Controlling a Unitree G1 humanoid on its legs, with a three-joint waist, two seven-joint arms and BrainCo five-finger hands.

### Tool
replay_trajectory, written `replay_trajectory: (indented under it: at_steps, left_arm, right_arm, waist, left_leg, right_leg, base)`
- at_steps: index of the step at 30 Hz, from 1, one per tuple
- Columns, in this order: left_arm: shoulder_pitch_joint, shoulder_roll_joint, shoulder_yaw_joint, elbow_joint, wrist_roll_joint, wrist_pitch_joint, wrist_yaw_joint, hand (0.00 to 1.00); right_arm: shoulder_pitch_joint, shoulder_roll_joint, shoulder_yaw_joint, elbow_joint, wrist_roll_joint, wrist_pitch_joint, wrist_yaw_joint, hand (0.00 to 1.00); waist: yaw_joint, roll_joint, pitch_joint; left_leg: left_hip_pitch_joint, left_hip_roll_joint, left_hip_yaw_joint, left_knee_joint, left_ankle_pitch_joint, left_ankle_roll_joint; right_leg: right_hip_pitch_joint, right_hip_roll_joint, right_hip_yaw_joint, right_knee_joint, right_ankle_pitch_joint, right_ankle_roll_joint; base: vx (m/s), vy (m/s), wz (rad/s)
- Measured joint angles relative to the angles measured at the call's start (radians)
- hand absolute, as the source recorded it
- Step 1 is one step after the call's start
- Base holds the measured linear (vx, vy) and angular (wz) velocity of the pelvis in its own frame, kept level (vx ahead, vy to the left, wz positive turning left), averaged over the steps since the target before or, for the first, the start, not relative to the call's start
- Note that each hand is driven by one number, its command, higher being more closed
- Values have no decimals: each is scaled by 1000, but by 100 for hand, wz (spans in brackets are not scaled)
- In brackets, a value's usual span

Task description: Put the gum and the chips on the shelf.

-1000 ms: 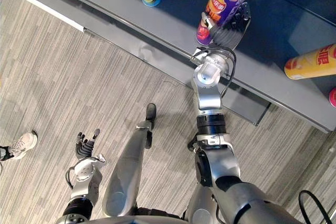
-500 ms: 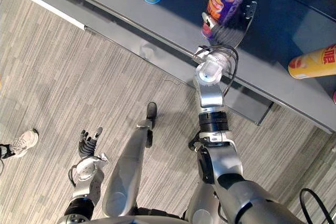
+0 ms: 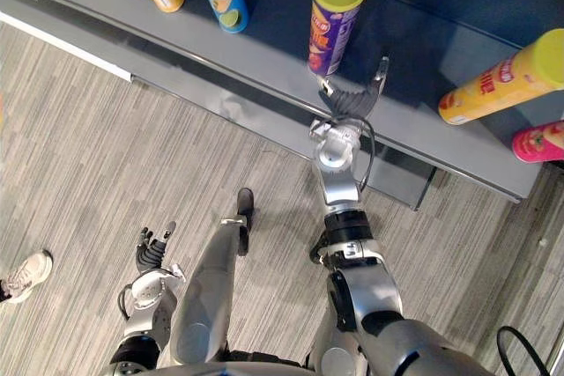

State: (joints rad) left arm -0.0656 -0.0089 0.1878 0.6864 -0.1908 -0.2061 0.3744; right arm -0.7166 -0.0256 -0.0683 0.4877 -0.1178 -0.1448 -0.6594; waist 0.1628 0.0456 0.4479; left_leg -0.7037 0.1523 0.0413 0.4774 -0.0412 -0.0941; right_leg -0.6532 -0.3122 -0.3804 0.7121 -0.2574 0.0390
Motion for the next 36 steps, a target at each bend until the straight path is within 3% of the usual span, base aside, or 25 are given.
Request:
replay_trajectory:
  at_steps: [4,10,12,20,24,29,31,36]
  left_arm:
    - [7,3,0,68,4,11,-20,0]
    - [12,54,-9,203,42,35,-88,0]
    - [15,70,-13,276,59,46,-119,0]
    - [105,76,53,359,98,65,-210,0]
    - [136,69,92,381,97,65,-264,0]
    - [150,66,129,396,96,64,-277,0]
    - [150,55,152,420,96,66,-284,0]
    - [157,50,174,449,79,84,-298,0]
  right_arm:
    - [112,17,20,19,8,-1,37,0]
    - [427,47,121,17,9,-9,147,0]
    - [555,41,150,15,8,-13,223,0]
    - [888,-11,153,76,9,-49,489,0]
    - [949,-12,68,250,13,-50,572,0]
    - [883,-11,-133,459,10,-62,578,0]
    - [878,-13,-227,561,19,-35,576,0]
    - [920,2,-377,674,209,31,574,0]
  waist:
    - [-22,-17,-9]
    - [-56,-77,-75]
    - [-87,-84,-122]
    - [-137,-91,-265]
    - [-147,-91,-324]
    - [-158,-97,-349]
    - [-158,-94,-366]
    - [-166,-70,-395]
  left_leg:
    - [91,19,12,-36,4,-7]
    - [293,39,62,-179,18,-23]
    - [358,33,78,-257,42,-22]
    - [574,26,156,-465,78,-25]
    - [644,13,181,-512,77,-25]
    - [706,2,221,-532,67,-20]
    - [730,-3,225,-546,65,-20]
    - [763,-11,251,-572,58,-25]
  right_leg:
    - [87,29,0,-55,11,4]
    - [245,85,30,-203,50,15]
    - [298,107,36,-279,76,21]
    - [473,165,73,-505,154,49]
    - [538,173,97,-578,186,63]
    - [592,175,134,-649,221,73]
    - [614,174,137,-669,225,77]
    - [638,175,158,-706,237,79]
  base:
    - [68,-73,-16]
    - [112,-39,-25]
    - [143,15,-17]
    - [156,41,-22]
    - [113,50,-20]
    - [2,42,-20]
    - [9,35,-9]
    - [32,23,-13]
